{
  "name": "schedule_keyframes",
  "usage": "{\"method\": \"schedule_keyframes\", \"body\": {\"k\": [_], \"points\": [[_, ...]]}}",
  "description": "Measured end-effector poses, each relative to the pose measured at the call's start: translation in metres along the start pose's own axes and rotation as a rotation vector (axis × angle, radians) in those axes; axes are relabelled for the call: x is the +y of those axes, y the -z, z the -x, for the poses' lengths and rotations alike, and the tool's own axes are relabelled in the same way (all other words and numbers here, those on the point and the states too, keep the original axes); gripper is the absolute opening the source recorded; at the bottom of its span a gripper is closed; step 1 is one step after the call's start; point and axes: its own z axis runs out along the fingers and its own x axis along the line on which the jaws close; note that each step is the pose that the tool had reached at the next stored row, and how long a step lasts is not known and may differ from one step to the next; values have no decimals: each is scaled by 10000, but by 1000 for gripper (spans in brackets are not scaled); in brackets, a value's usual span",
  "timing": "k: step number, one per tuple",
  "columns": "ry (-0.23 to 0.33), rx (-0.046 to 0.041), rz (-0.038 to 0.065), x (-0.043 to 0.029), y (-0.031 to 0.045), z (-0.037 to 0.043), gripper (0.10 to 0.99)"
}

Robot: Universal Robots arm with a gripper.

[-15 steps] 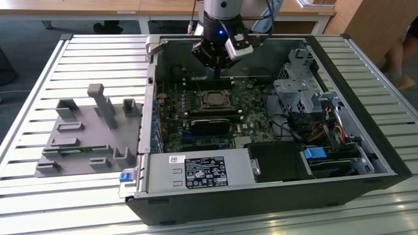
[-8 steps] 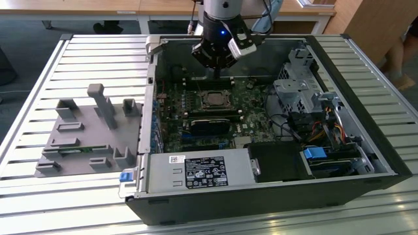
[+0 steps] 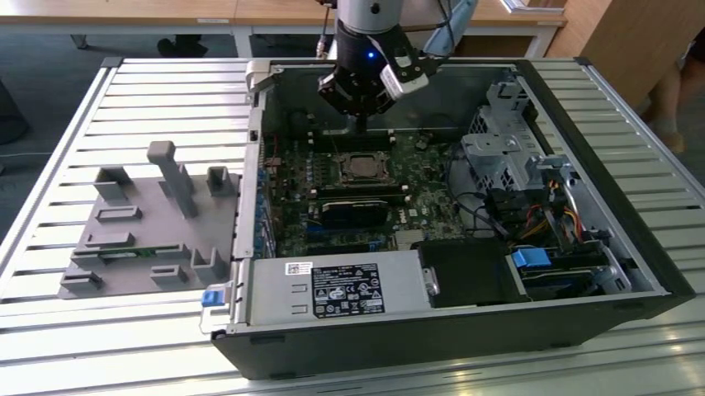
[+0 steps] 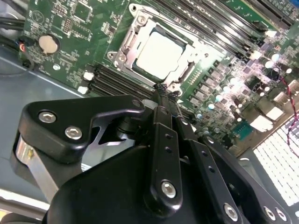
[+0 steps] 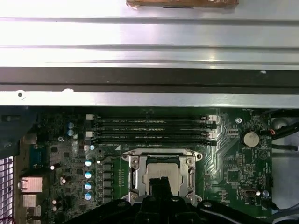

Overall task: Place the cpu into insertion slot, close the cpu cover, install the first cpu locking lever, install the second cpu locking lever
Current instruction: 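Install the first cpu locking lever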

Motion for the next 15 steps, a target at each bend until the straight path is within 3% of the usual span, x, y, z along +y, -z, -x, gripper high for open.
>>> {"method": "schedule_keyframes", "body": {"k": [5, 15], "points": [[8, 0, 4, -4, -13, -177, 106], [20, 2, 3, -12, -23, -413, 106]]}}
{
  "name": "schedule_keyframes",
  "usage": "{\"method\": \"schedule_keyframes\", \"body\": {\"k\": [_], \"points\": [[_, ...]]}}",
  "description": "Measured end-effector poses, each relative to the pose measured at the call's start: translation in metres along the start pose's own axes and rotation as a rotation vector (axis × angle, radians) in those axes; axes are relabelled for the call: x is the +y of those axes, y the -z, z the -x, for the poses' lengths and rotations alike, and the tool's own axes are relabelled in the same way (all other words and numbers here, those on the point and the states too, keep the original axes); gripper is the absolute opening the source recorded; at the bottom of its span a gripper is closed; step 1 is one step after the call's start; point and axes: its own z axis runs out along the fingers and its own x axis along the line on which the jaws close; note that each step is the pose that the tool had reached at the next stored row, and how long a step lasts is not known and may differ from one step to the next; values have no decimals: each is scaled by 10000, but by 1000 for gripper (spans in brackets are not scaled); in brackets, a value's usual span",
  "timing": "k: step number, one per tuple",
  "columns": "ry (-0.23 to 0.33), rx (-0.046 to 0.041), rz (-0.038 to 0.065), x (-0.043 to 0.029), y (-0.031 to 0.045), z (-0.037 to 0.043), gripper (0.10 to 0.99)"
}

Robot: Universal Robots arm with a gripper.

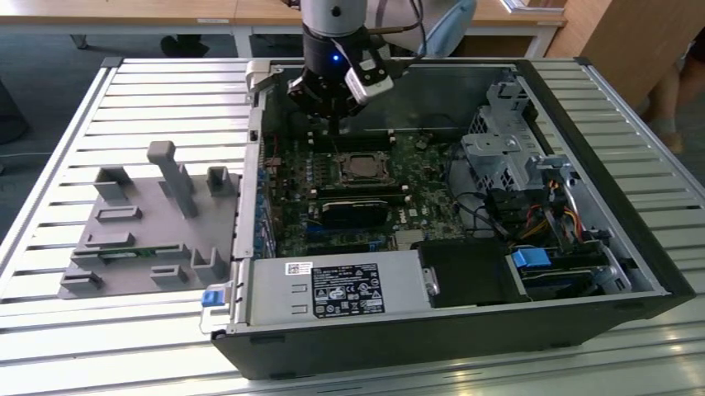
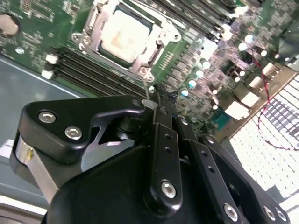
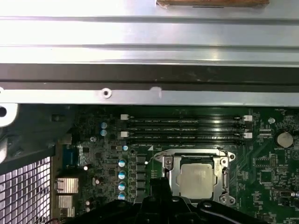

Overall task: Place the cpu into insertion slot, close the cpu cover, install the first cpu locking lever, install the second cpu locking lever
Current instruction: 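Install the first cpu locking lever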

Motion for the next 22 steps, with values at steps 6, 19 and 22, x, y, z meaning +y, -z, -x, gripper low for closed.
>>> {"method": "schedule_keyframes", "body": {"k": [6, 19, 22], "points": [[12, 1, 0, -2, -9, -100, 106], [44, 2, 1, 58, -63, -180, 106], [45, 1, 2, 87, -80, -194, 106]]}}
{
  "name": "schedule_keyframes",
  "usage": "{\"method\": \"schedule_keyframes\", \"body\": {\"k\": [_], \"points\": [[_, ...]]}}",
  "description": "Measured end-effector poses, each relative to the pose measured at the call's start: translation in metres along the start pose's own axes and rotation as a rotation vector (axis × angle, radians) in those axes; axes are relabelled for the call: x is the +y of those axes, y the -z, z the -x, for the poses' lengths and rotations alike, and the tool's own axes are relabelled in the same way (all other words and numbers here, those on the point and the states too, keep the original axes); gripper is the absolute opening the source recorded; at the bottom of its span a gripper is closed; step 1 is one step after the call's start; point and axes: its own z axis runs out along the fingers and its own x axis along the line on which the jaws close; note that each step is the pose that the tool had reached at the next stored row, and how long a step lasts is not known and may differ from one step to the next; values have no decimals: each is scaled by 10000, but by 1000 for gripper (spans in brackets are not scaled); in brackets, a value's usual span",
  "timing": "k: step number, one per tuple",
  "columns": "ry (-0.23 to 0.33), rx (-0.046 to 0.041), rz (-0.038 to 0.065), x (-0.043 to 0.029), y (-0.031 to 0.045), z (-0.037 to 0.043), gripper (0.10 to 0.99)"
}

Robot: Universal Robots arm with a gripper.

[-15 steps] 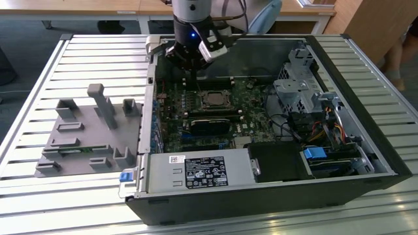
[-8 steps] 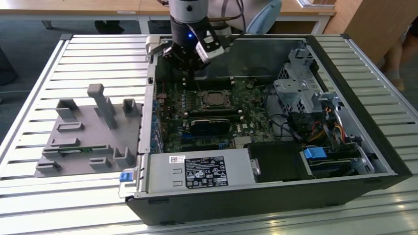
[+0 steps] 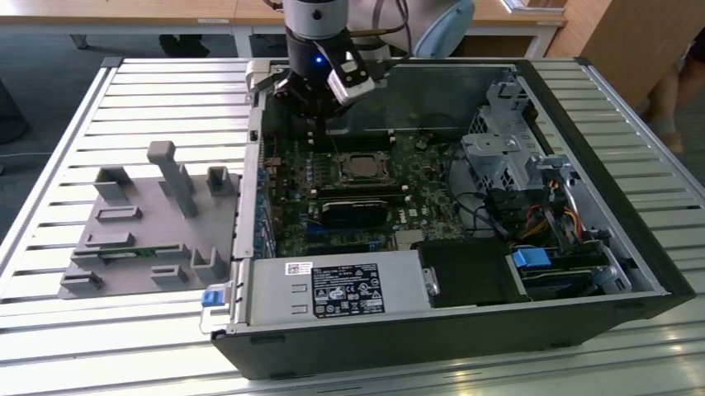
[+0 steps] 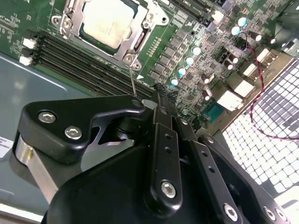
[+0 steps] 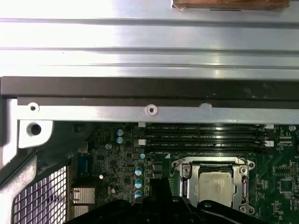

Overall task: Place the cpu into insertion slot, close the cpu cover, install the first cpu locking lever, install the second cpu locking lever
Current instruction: 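Install the first cpu locking lever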

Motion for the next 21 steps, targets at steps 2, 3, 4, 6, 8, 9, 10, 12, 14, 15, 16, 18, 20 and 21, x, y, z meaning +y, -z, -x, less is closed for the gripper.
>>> {"method": "schedule_keyframes", "body": {"k": [2, 3, 4, 6, 8, 9, 10, 12, 14, 15, 16, 18, 20, 21], "points": [[-2, 1, -2, 26, -7, -10, 106], [-2, 1, -2, 40, -11, -15, 106], [-1, 1, -2, 52, -15, -17, 106], [-1, 0, -1, 71, -22, -18, 106], [-1, 0, 0, 79, -27, -17, 106], [1, 1, -1, 80, -29, -12, 106], [-1, 1, -1, 82, -31, -4, 106], [-1, 2, -2, 85, -33, 21, 106], [0, 1, -1, 87, -36, 51, 106], [-1, 0, 0, 88, -38, 69, 106], [-1, 1, -2, 90, -38, 87, 106], [-2, 0, -1, 93, -41, 132, 106], [0, 1, -2, 95, -45, 186, 106], [-1, 1, -1, 96, -47, 212, 106]]}}
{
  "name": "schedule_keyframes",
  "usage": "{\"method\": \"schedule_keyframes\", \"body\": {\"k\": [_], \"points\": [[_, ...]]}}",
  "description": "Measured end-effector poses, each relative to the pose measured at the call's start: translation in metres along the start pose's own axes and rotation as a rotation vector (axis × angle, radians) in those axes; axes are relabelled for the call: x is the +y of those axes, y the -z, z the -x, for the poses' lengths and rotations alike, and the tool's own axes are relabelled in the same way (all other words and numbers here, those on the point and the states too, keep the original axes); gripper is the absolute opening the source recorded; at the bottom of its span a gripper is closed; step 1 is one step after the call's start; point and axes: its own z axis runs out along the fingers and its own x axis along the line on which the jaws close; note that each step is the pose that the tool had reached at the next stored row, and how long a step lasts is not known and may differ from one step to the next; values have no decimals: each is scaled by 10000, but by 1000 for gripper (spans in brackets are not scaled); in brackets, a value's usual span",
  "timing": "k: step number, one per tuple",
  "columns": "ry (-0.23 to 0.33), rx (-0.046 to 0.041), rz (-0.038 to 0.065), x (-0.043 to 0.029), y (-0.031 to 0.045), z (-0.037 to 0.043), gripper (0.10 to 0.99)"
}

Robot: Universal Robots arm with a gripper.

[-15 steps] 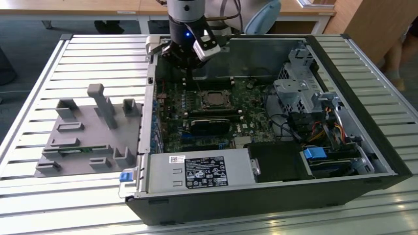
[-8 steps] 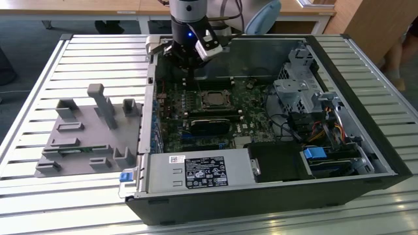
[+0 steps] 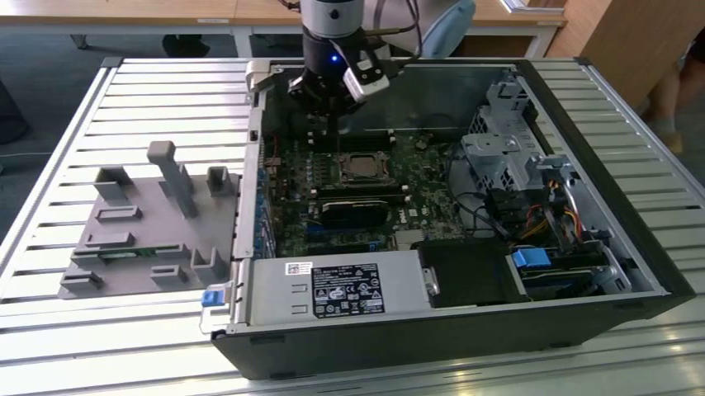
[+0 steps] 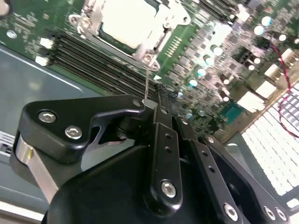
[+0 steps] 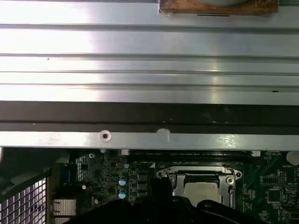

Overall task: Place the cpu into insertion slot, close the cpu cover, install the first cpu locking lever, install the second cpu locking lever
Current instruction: 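Install the first cpu locking lever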

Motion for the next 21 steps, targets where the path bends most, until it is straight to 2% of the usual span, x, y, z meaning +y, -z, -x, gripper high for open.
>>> {"method": "schedule_keyframes", "body": {"k": [10, 11, 13, 15, 21], "points": [[0, 16, 4, 9, -38, 335, 106], [1, 18, 34, 8, -41, 340, 106], [-3, 20, 182, 8, -50, 340, 106], [-3, 14, 237, 5, -56, 340, 106], [56, -31, 237, 3, -119, 350, 106]]}}
